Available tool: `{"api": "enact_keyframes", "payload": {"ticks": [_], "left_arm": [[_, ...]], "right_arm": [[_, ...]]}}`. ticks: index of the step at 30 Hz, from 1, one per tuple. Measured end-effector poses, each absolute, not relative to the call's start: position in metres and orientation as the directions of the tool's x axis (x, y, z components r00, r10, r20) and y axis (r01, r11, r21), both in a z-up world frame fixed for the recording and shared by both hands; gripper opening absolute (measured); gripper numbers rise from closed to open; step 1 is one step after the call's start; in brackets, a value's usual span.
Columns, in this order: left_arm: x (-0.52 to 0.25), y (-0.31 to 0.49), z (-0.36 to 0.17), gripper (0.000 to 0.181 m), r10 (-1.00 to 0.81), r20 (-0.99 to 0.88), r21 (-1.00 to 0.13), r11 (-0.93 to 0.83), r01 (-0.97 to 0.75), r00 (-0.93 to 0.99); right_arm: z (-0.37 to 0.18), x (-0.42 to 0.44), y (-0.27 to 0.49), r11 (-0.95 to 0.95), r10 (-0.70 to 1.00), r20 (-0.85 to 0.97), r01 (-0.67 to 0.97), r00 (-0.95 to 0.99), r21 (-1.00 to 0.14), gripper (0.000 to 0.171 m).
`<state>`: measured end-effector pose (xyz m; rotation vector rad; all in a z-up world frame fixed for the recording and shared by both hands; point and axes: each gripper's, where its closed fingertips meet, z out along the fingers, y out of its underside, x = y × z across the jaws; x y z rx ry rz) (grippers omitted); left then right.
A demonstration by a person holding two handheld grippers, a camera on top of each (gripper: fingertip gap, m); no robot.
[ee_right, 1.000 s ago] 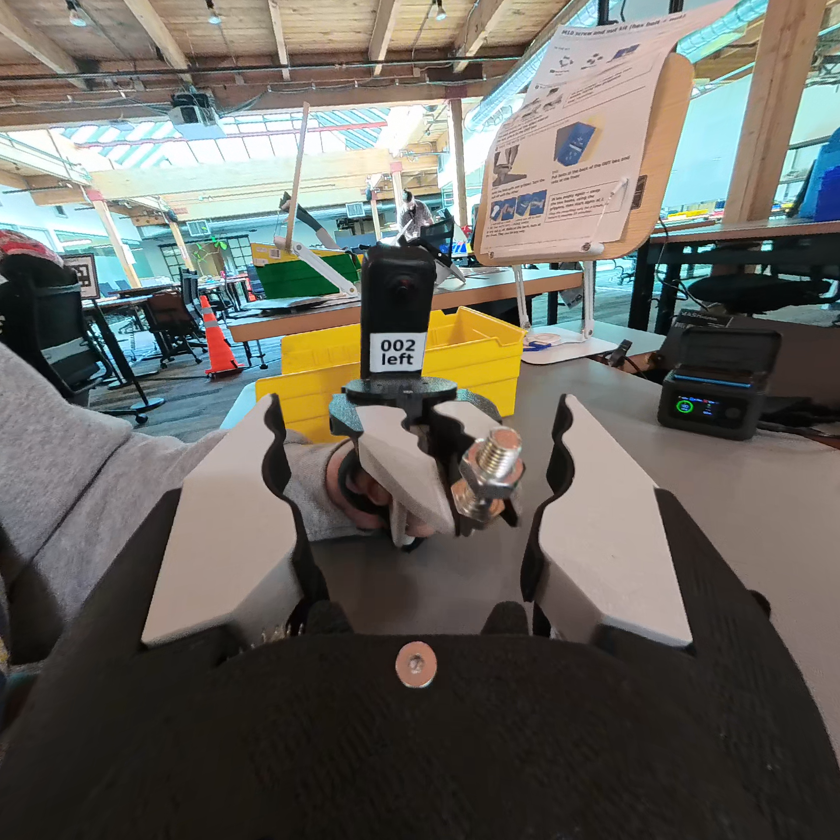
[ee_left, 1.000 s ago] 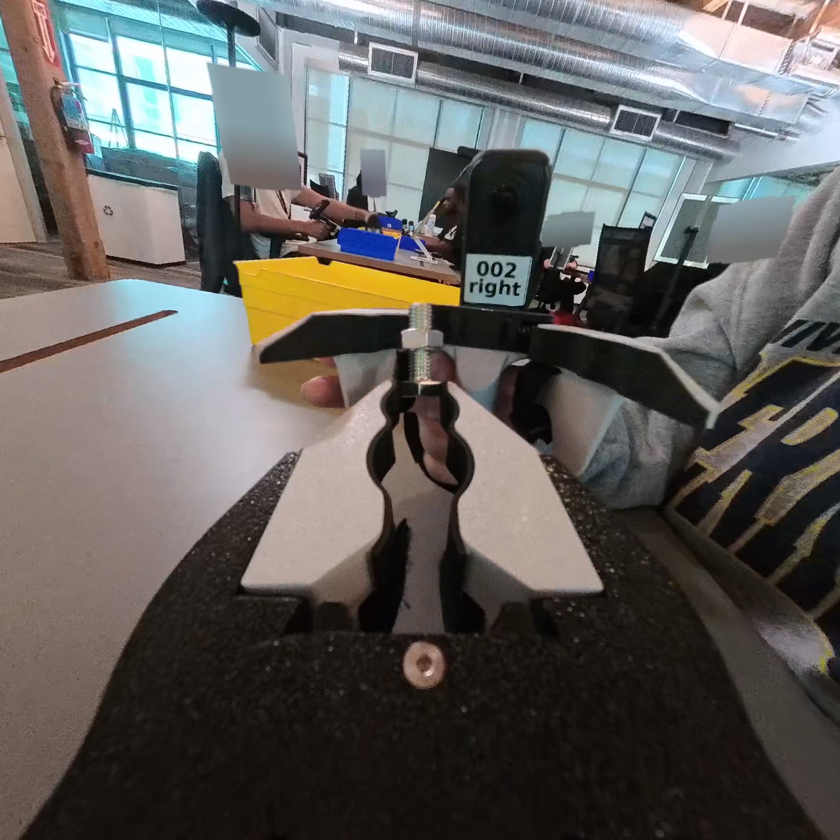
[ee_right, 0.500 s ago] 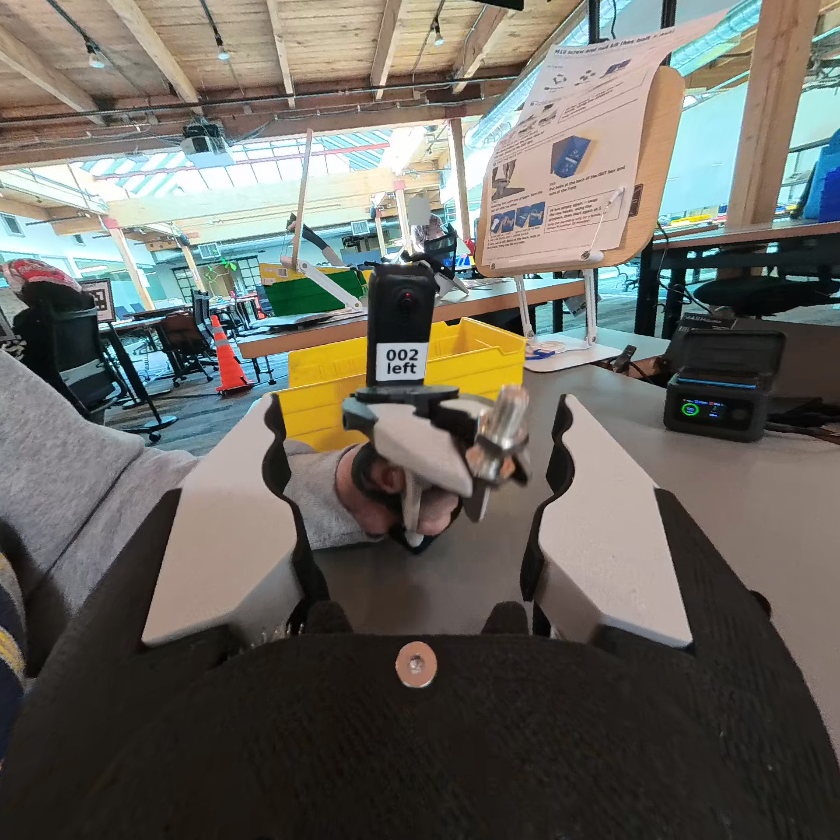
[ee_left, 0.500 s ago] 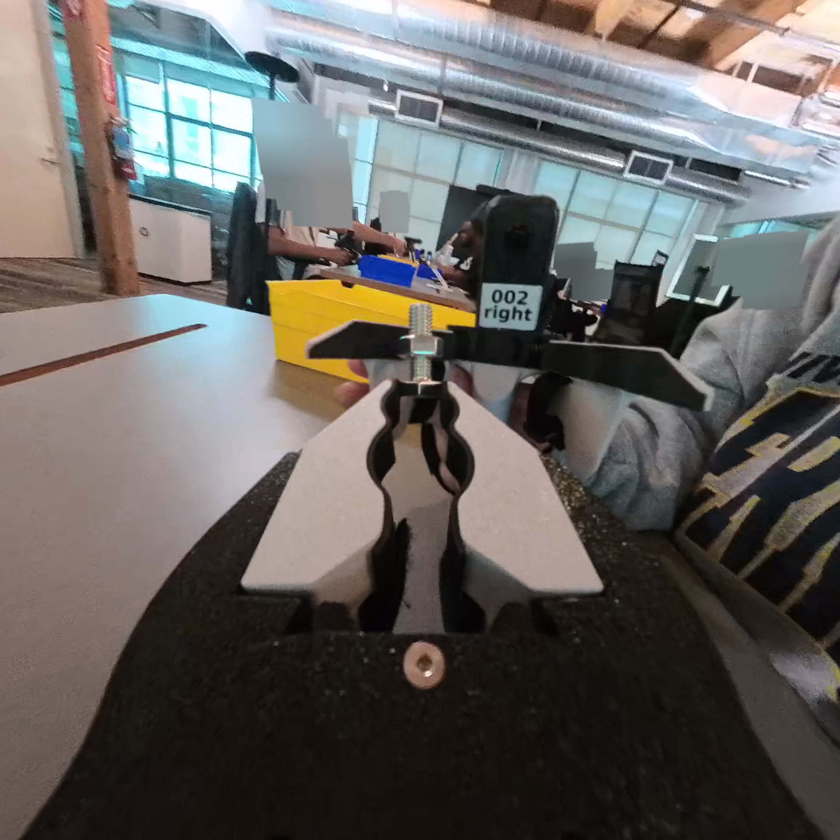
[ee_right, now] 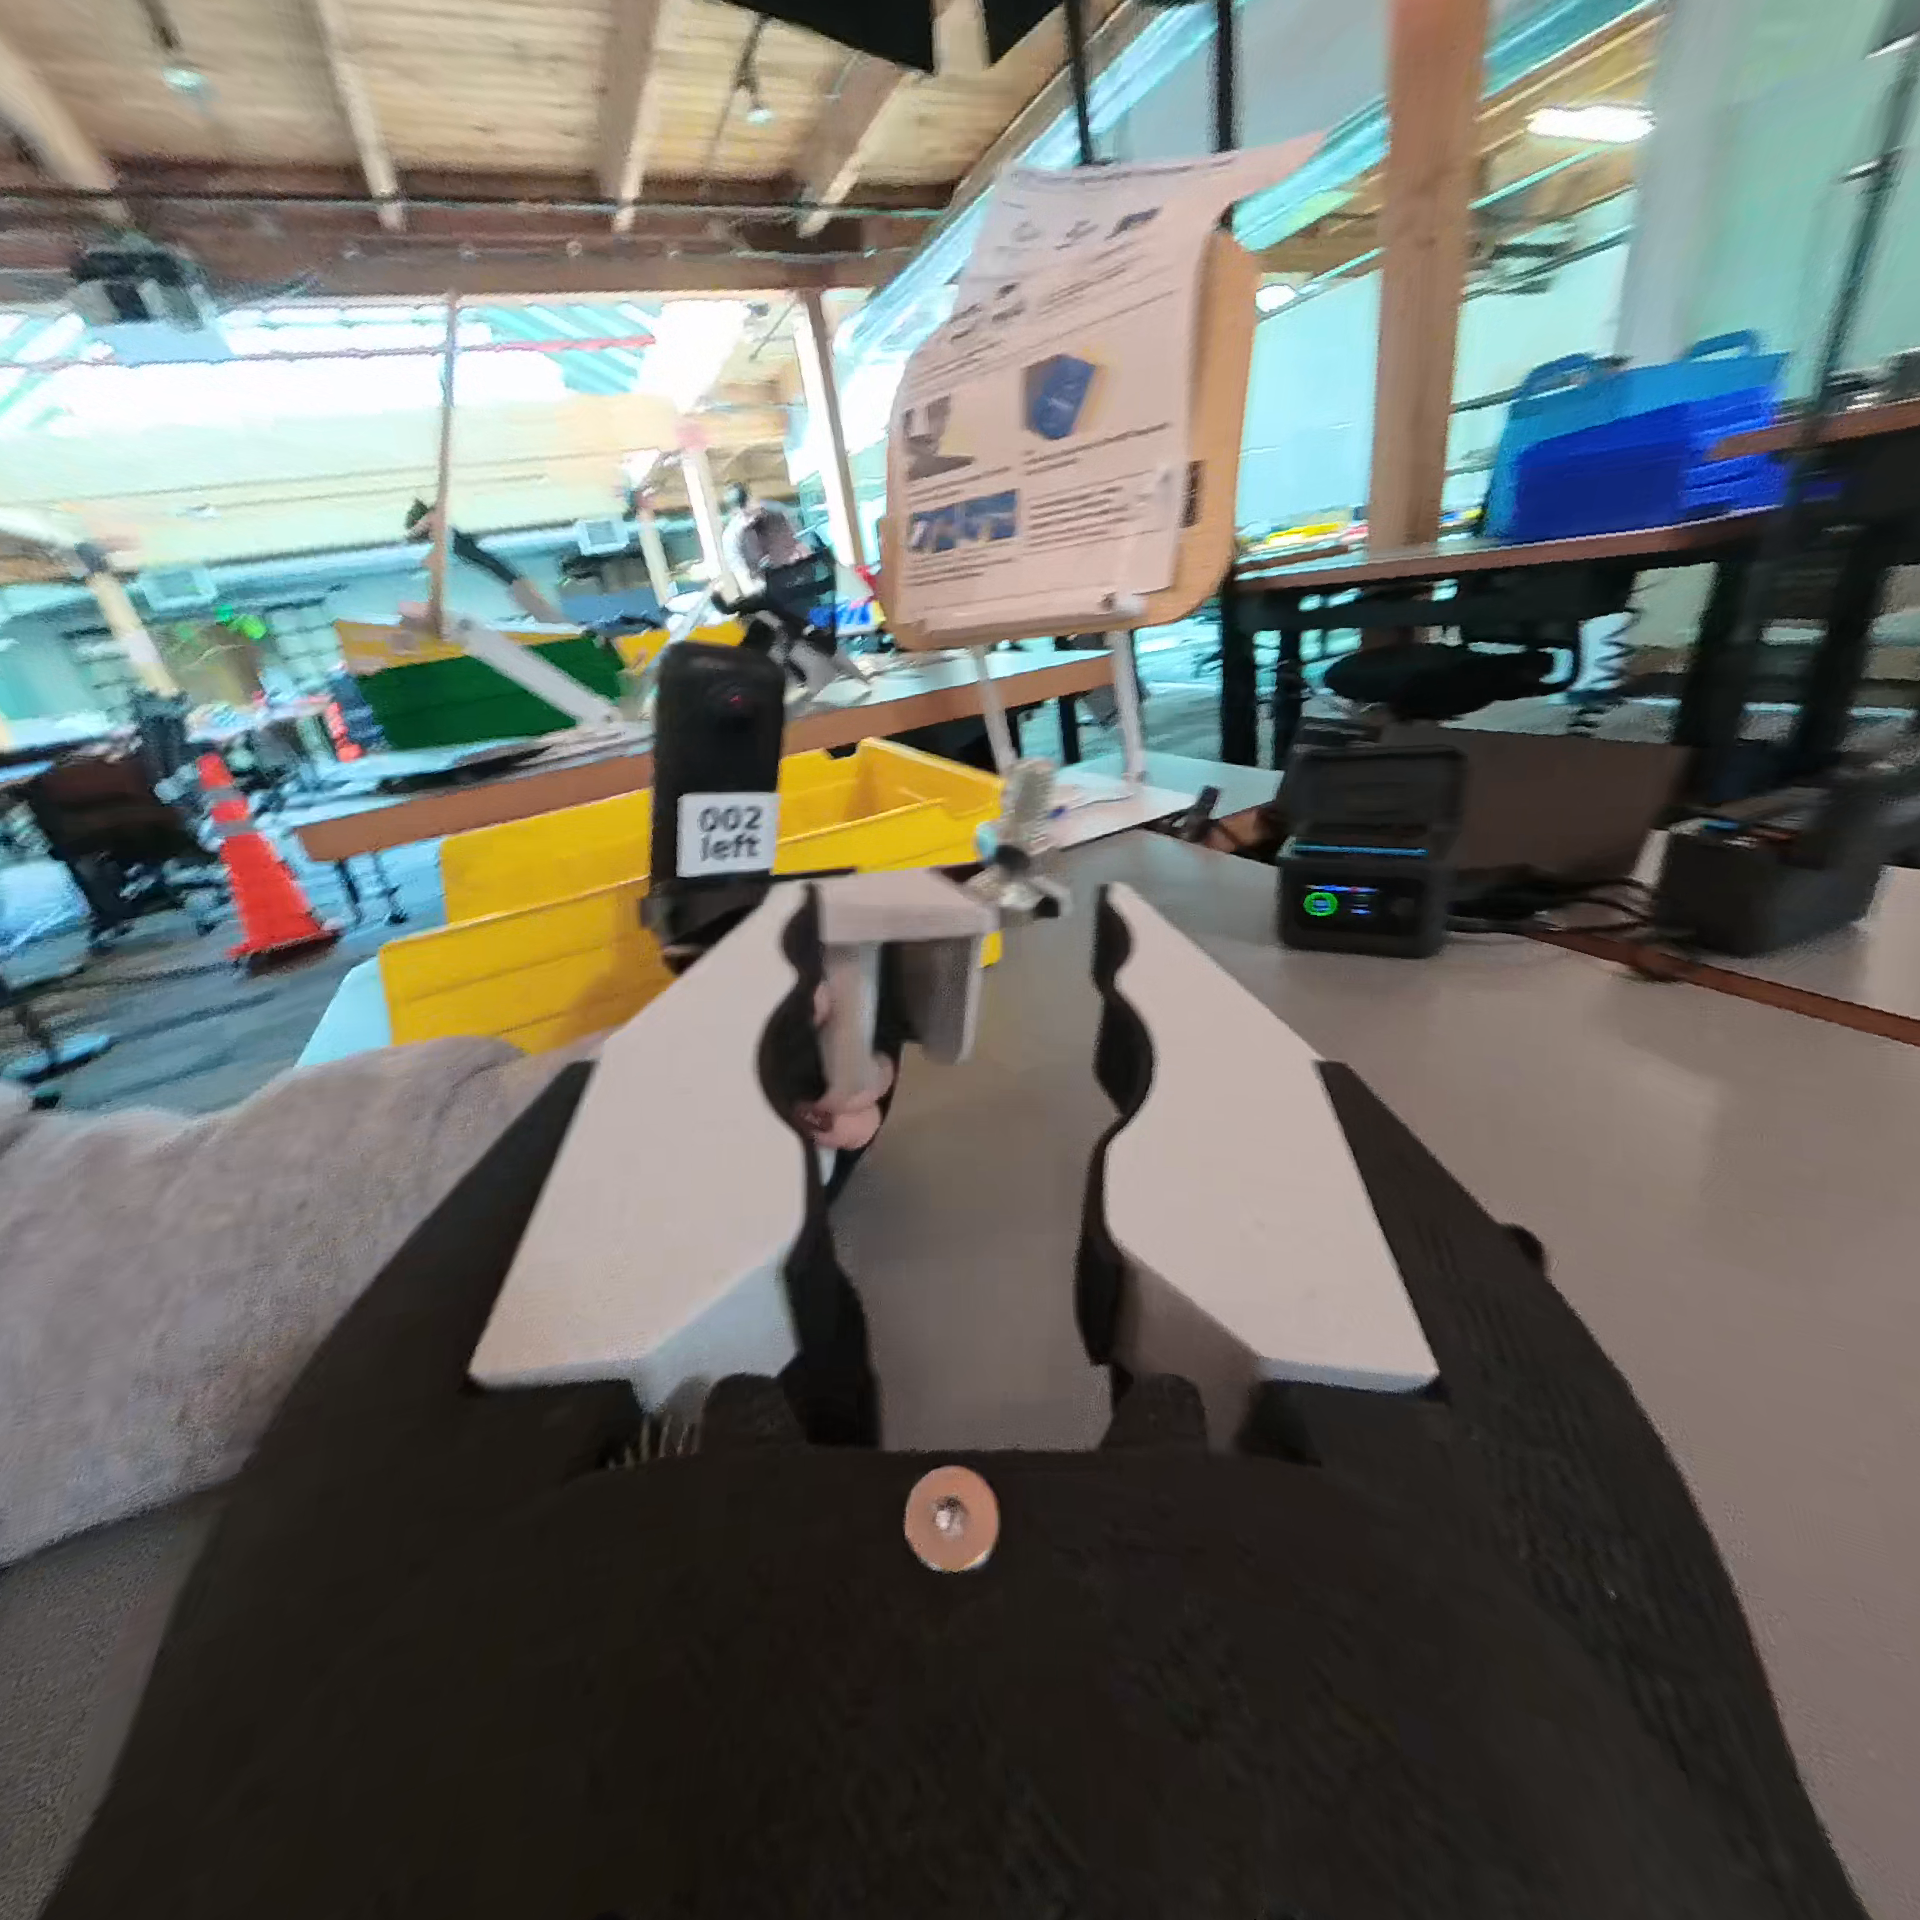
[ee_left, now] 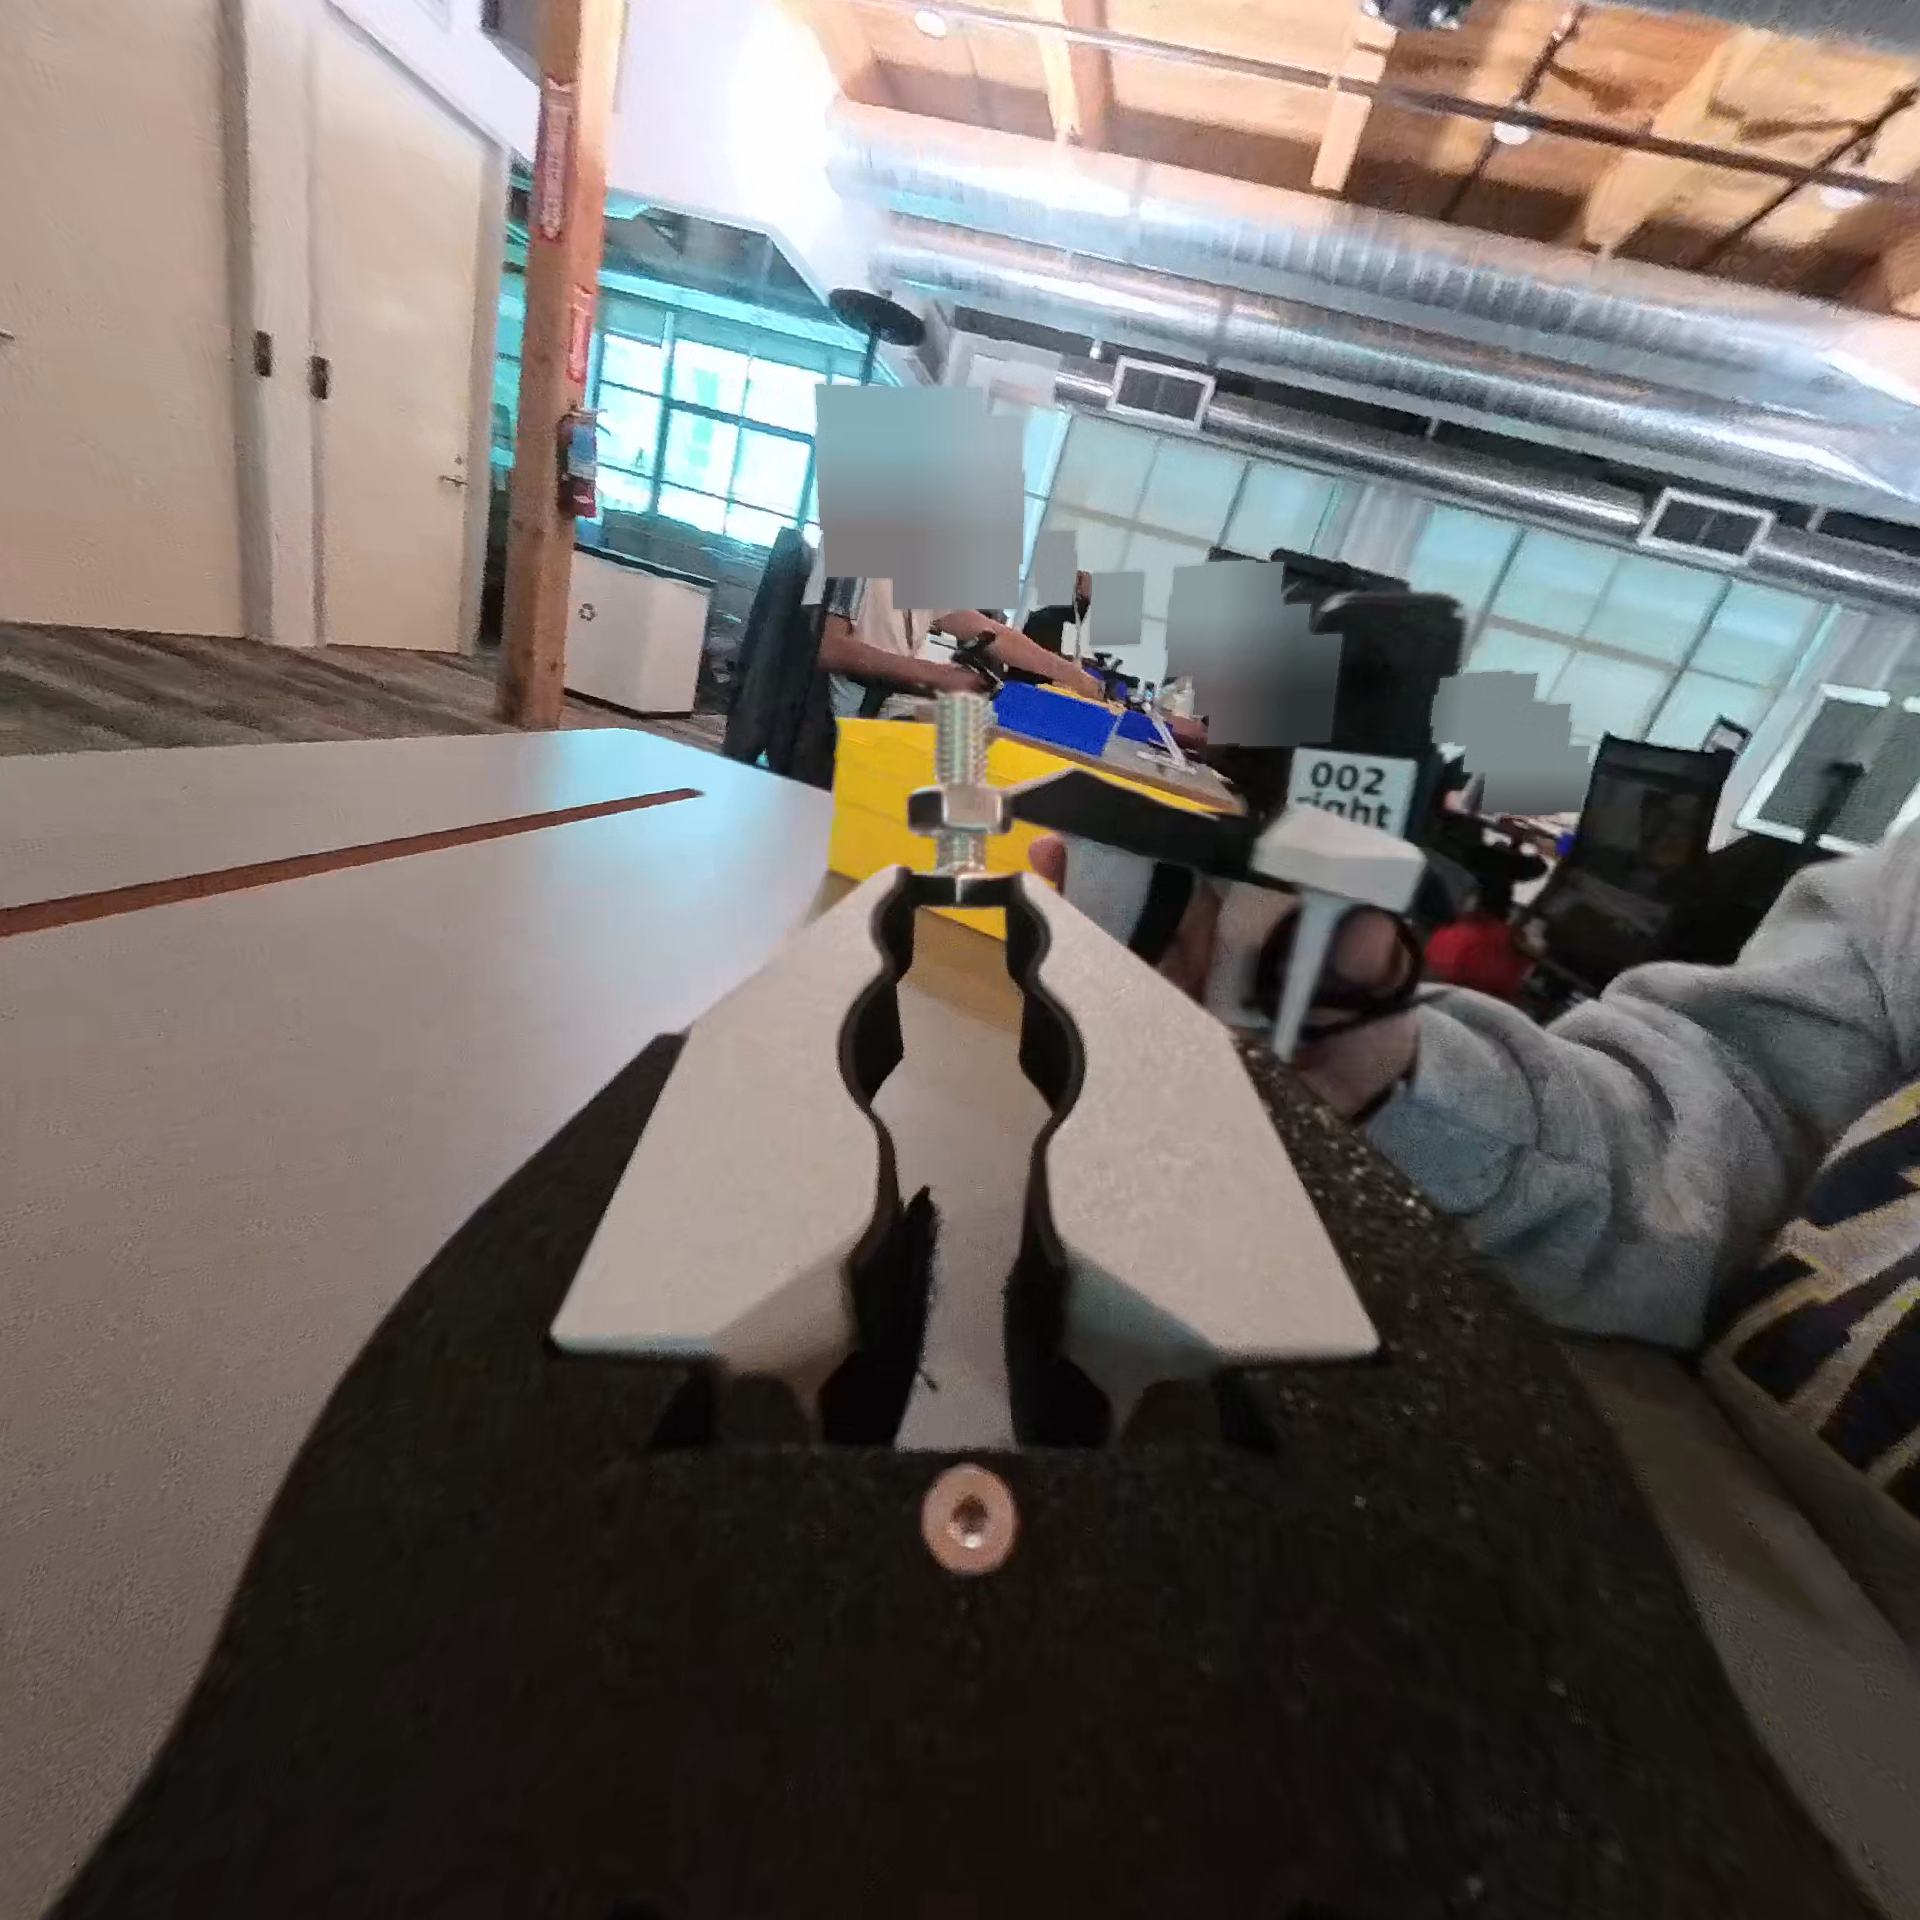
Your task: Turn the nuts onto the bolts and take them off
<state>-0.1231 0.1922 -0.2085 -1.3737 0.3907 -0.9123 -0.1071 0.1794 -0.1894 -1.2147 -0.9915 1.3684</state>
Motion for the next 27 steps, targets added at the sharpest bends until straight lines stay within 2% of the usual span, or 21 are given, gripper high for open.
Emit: {"api": "enact_keyframes", "payload": {"ticks": [2,3,6,8,10,14,15,17,20,22,25,27], "left_arm": [[-0.106,0.186,-0.211,0.015,-0.786,0.201,-0.965,-0.055,0.256,0.585],[-0.099,0.184,-0.214,0.015,-0.799,0.175,-0.974,-0.054,0.22,0.575],[-0.085,0.179,-0.218,0.015,-0.827,0.129,-0.985,-0.044,0.166,0.546],[-0.081,0.178,-0.219,0.015,-0.833,0.126,-0.987,-0.049,0.155,0.538],[-0.08,0.178,-0.22,0.015,-0.835,0.127,-0.988,-0.055,0.147,0.535],[-0.079,0.18,-0.219,0.016,-0.824,0.096,-0.99,-0.022,0.138,0.559],[-0.078,0.18,-0.217,0.021,-0.819,0.074,-0.991,0.002,0.132,0.569],[-0.081,0.186,-0.218,0.058,-0.784,0.063,-0.994,0.008,0.112,0.617],[-0.088,0.191,-0.222,0.061,-0.737,-0.013,-0.999,0.04,0.025,0.676],[-0.098,0.194,-0.214,0.062,-0.688,-0.043,-0.996,0.088,0.024,0.725],[-0.114,0.198,-0.203,0.068,-0.605,-0.044,-0.991,0.13,0.044,0.795],[-0.121,0.201,-0.201,0.074,-0.568,-0.041,-0.99,0.135,0.045,0.822]], "right_arm": [[-0.186,-0.102,0.189,-0.184,0.98,-0.196,-0.188,0.046,-0.965,0.029],[-0.187,-0.101,0.192,-0.204,0.975,-0.215,-0.186,0.046,-0.961,0.024],[-0.187,-0.1,0.191,-0.269,0.962,-0.272,-0.183,-0.009,-0.946,0.022],[-0.188,-0.101,0.187,-0.293,0.956,-0.288,-0.166,-0.051,-0.942,0.014],[-0.19,-0.102,0.182,-0.29,0.957,-0.282,-0.148,-0.075,-0.945,0.007],[-0.188,-0.101,0.184,-0.241,0.97,-0.236,-0.108,-0.055,-0.965,0.007],[-0.185,-0.098,0.186,-0.205,0.979,-0.203,-0.098,-0.028,-0.974,0.007],[-0.168,-0.079,0.199,-0.073,0.992,-0.082,-0.087,0.093,-0.993,0.007],[-0.14,-0.024,0.224,0.049,0.95,0.041,-0.017,0.31,-0.999,0.007],[-0.133,0.03,0.253,0.051,0.878,0.094,0.103,0.47,-0.993,0.007],[-0.158,0.135,0.31,-0.153,0.666,0.182,0.372,0.723,-0.916,0.007],[-0.197,0.204,0.331,-0.417,0.545,0.212,0.481,0.812,-0.771,0.008]]}}
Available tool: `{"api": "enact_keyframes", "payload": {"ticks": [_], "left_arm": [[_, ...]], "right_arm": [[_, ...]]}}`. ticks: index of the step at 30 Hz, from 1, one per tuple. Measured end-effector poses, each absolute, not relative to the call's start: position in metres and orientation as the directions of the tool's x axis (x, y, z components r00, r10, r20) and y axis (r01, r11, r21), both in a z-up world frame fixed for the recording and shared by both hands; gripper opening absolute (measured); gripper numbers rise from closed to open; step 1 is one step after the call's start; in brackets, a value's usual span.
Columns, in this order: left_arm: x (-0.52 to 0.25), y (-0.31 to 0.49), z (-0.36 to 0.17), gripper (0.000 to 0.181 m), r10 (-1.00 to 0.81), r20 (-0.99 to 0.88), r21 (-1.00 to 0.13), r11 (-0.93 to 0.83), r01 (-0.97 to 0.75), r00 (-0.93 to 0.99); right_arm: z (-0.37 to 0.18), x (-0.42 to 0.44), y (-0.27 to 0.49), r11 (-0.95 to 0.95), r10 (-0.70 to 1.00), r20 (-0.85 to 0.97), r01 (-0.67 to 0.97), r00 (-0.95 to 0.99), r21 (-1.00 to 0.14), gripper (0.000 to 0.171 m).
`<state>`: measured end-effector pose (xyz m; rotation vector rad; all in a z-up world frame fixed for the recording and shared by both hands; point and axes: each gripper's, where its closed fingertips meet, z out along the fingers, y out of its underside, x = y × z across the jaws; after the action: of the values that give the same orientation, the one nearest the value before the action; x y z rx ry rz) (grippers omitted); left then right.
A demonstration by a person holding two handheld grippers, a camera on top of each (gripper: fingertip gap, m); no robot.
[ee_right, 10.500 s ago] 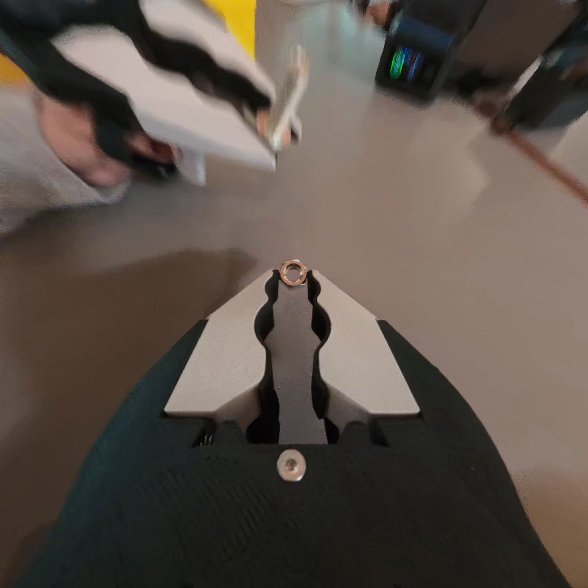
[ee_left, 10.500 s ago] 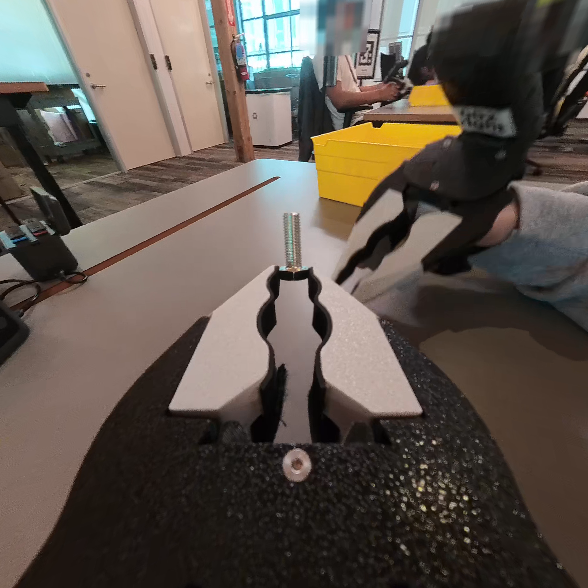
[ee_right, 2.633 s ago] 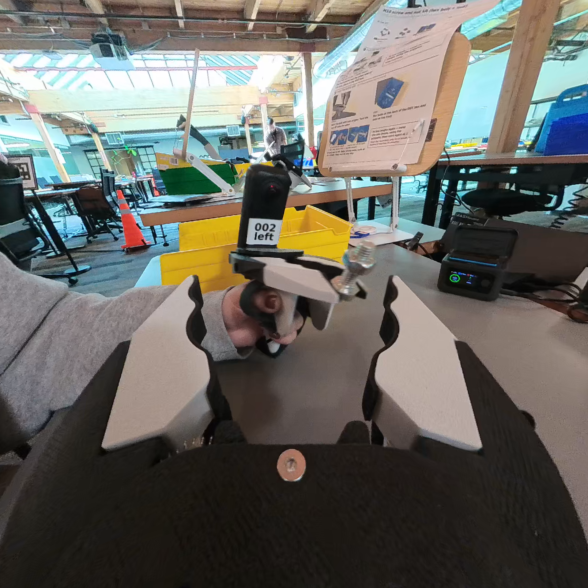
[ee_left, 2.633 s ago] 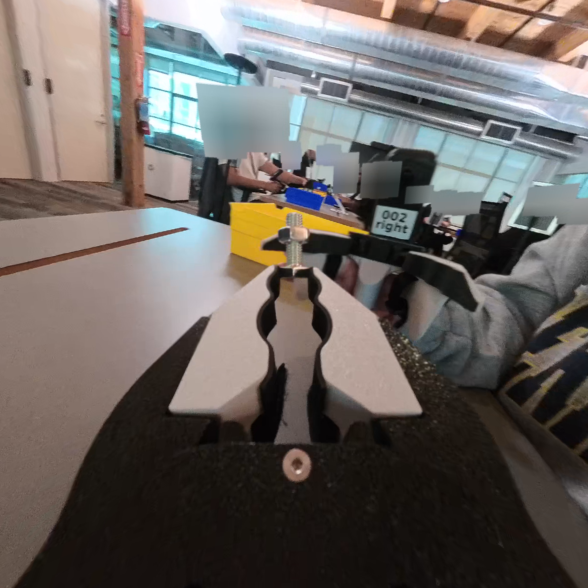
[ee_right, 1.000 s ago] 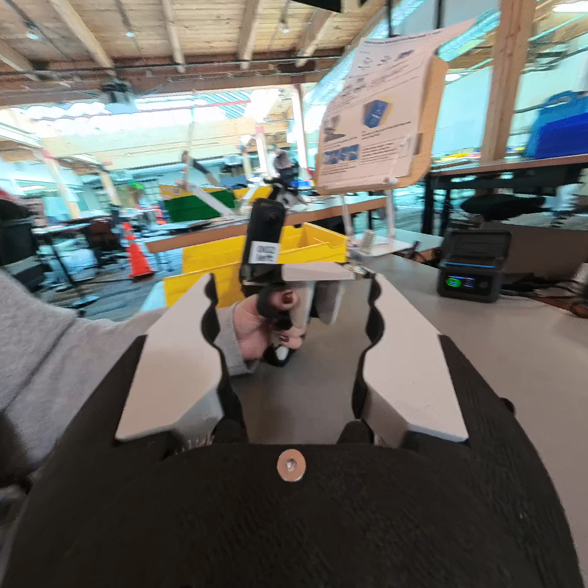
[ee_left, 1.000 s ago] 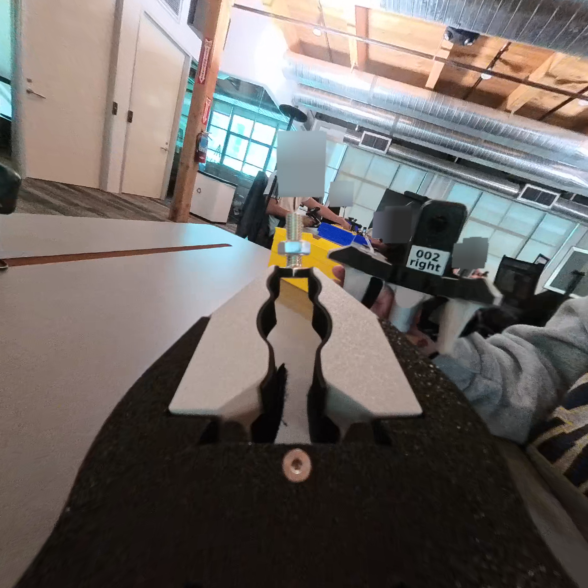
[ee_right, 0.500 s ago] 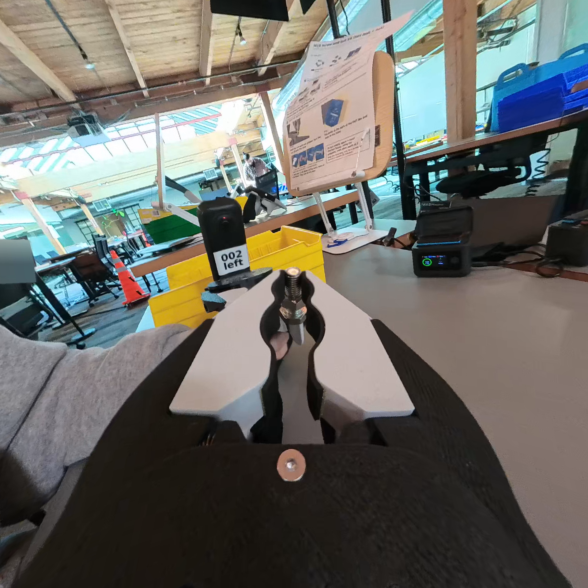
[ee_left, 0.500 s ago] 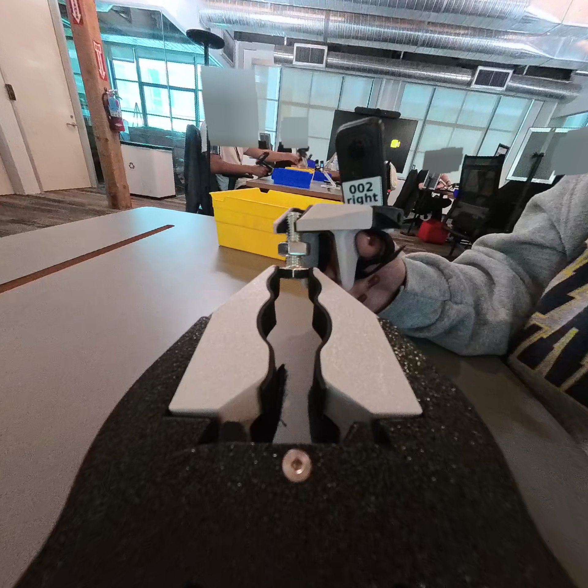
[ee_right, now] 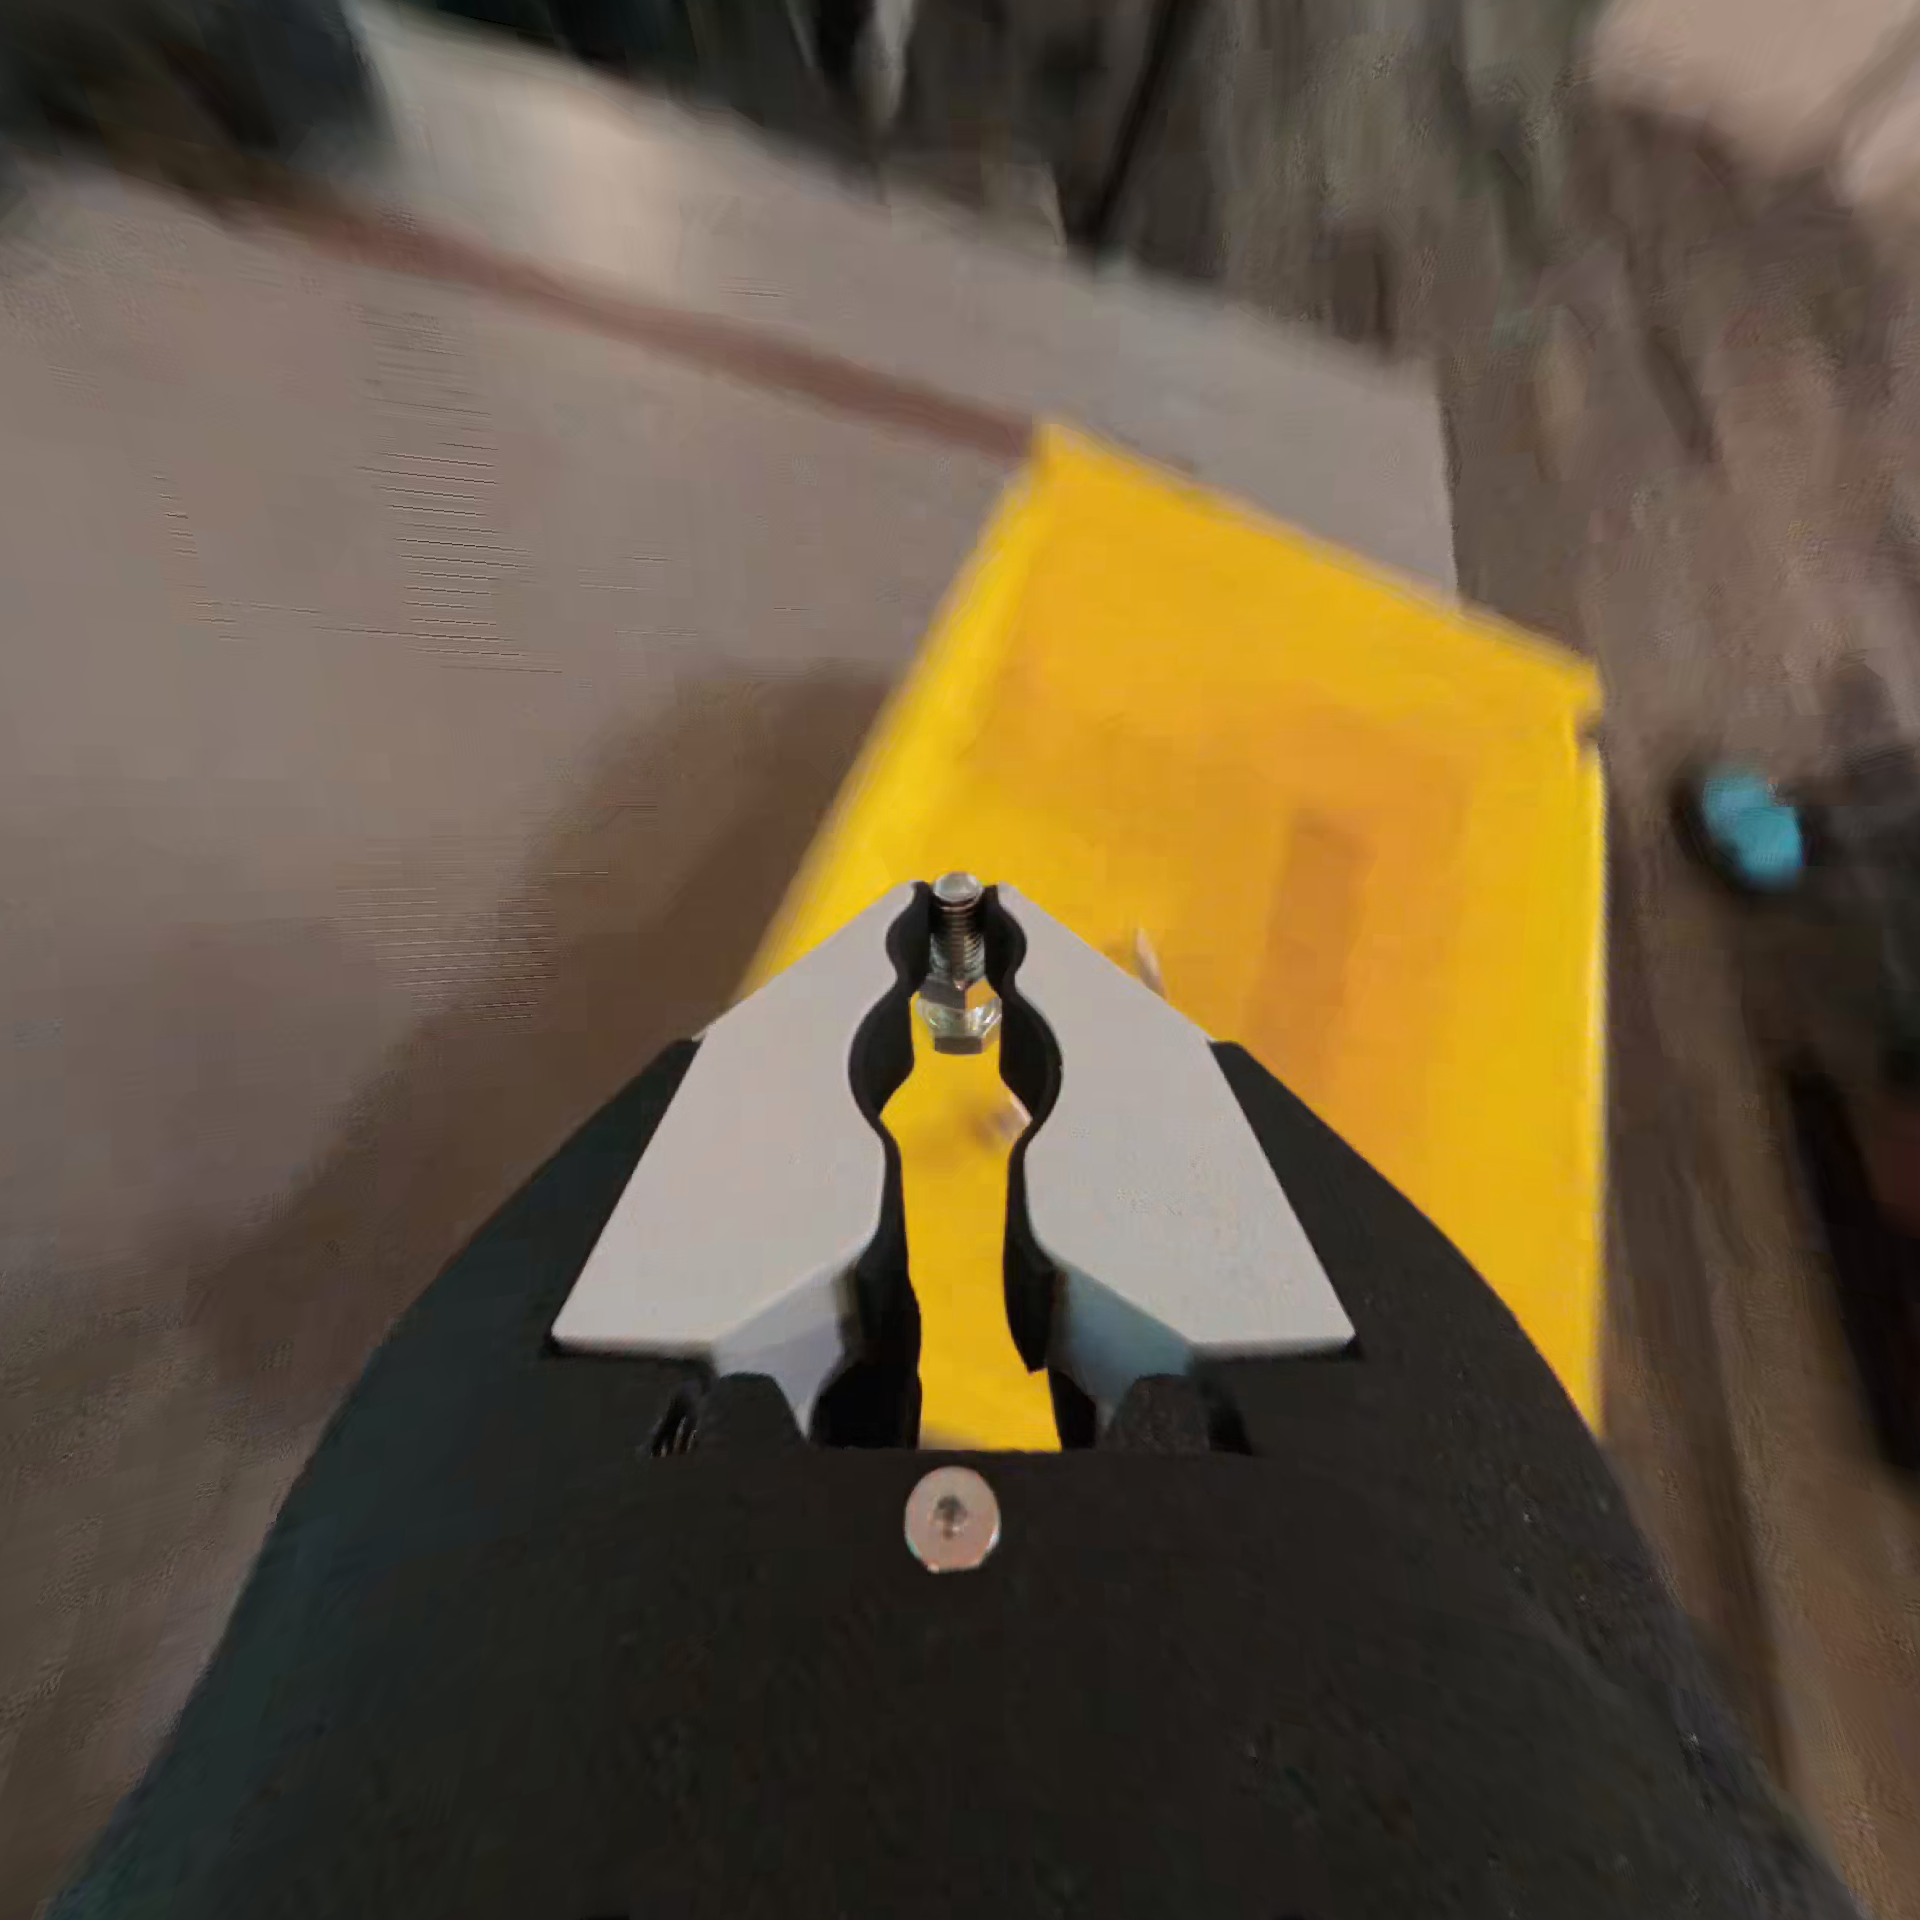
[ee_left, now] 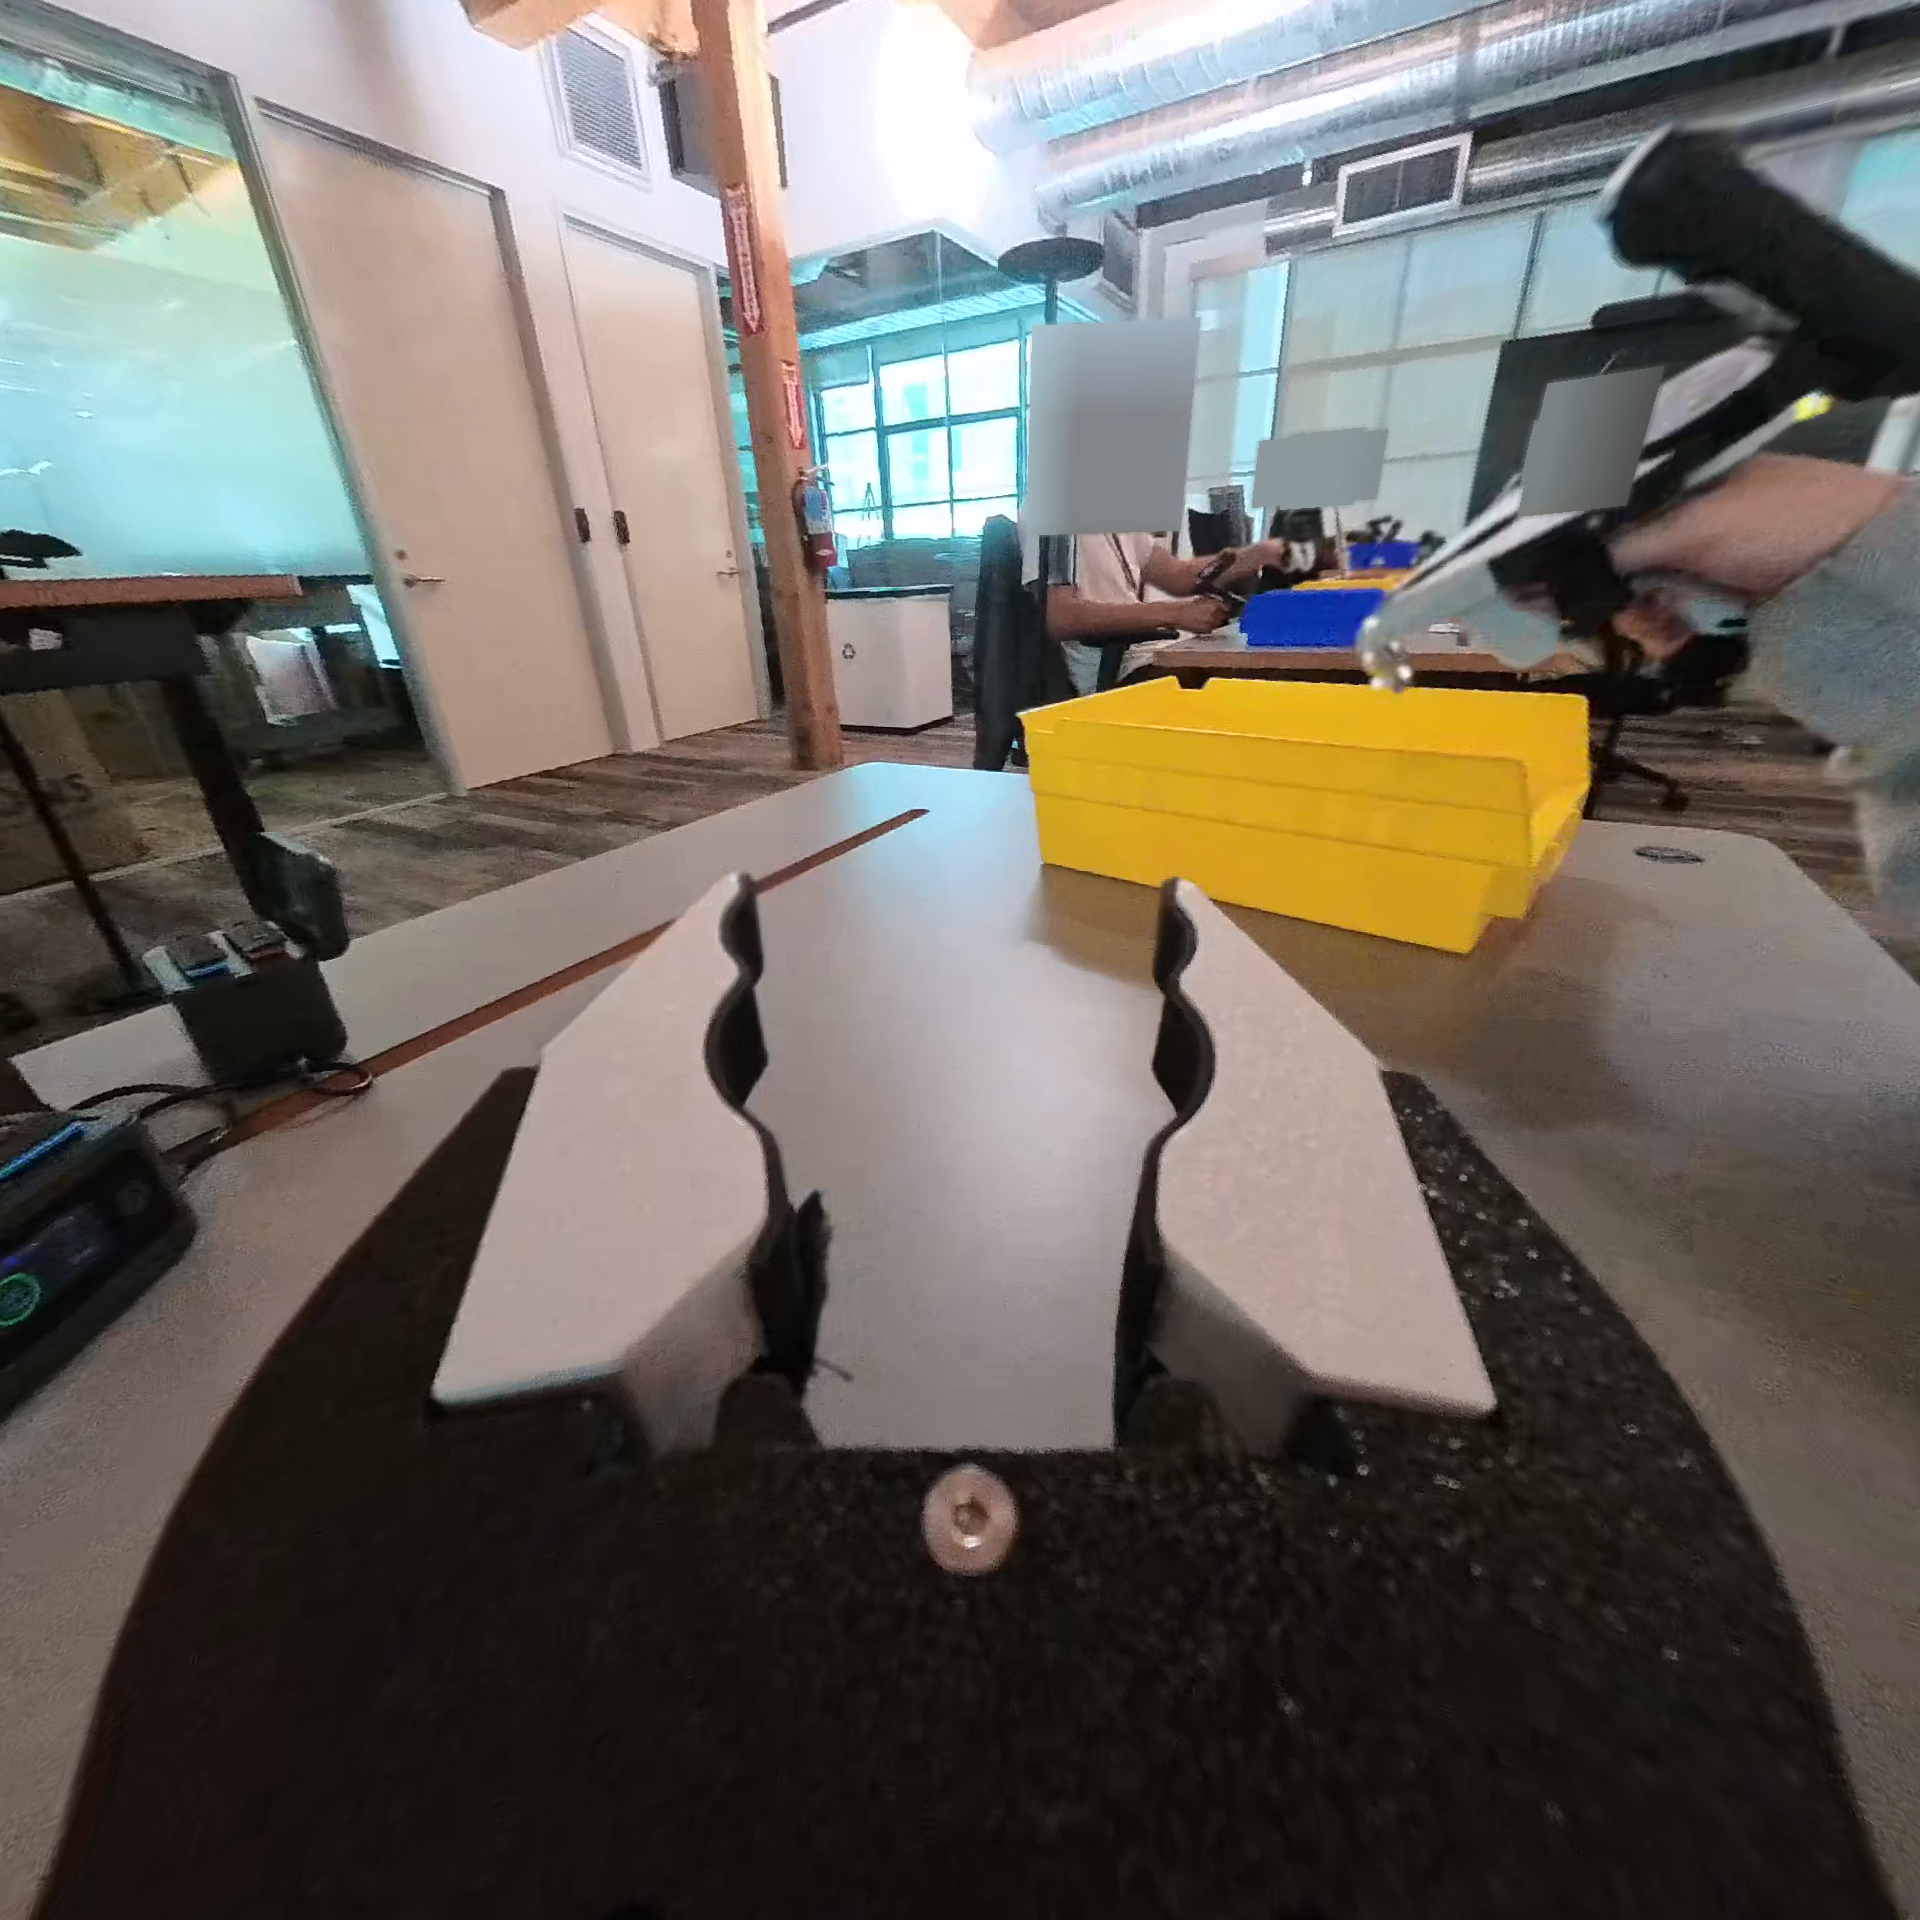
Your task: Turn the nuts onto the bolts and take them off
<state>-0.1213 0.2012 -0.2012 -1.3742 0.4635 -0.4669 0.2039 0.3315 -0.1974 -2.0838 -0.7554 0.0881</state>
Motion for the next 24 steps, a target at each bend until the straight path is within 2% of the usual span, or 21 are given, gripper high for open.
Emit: {"api": "enact_keyframes", "payload": {"ticks": [4,7,9,10,13,17,20,22,24], "left_arm": [[-0.123,0.204,-0.204,0.079,-0.56,-0.021,-0.992,0.113,0.052,0.828],[-0.122,0.206,-0.207,0.079,-0.559,-0.018,-0.994,0.101,0.047,0.829],[-0.122,0.207,-0.209,0.079,-0.56,-0.011,-0.995,0.091,0.049,0.828],[-0.121,0.207,-0.21,0.079,-0.563,-0.007,-0.995,0.085,0.049,0.826],[-0.124,0.21,-0.217,0.079,-0.554,-0.026,-0.998,0.06,0.008,0.832],[-0.143,0.212,-0.218,0.078,-0.481,-0.086,-0.996,0.07,-0.06,0.872],[-0.154,0.205,-0.202,0.081,-0.427,-0.106,-0.992,0.11,-0.064,0.898],[-0.161,0.198,-0.188,0.084,-0.375,-0.132,-0.988,0.128,-0.09,0.917],[-0.172,0.189,-0.17,0.094,-0.279,-0.124,-0.988,0.124,-0.093,0.952]], "right_arm": [[-0.269,0.272,0.337,-0.707,0.494,0.162,0.504,0.854,-0.496,0.008],[-0.297,0.285,0.338,-0.761,0.501,0.131,0.508,0.855,-0.403,0.009],[-0.308,0.286,0.341,-0.785,0.488,0.097,0.485,0.867,-0.387,0.01],[-0.311,0.285,0.343,-0.791,0.476,0.087,0.47,0.875,-0.392,0.01],[-0.304,0.282,0.345,-0.777,0.448,0.094,0.439,0.889,-0.45,0.031],[-0.254,0.29,0.351,-0.622,0.367,0.205,0.403,0.907,-0.671,0.052],[-0.215,0.334,0.355,-0.474,0.161,0.307,0.346,0.938,-0.81,0.064],[-0.218,0.358,0.352,-0.475,0.107,0.277,0.294,0.955,-0.83,0.072],[-0.245,0.374,0.347,-0.581,0.131,0.198,0.237,0.971,-0.779,0.09]]}}
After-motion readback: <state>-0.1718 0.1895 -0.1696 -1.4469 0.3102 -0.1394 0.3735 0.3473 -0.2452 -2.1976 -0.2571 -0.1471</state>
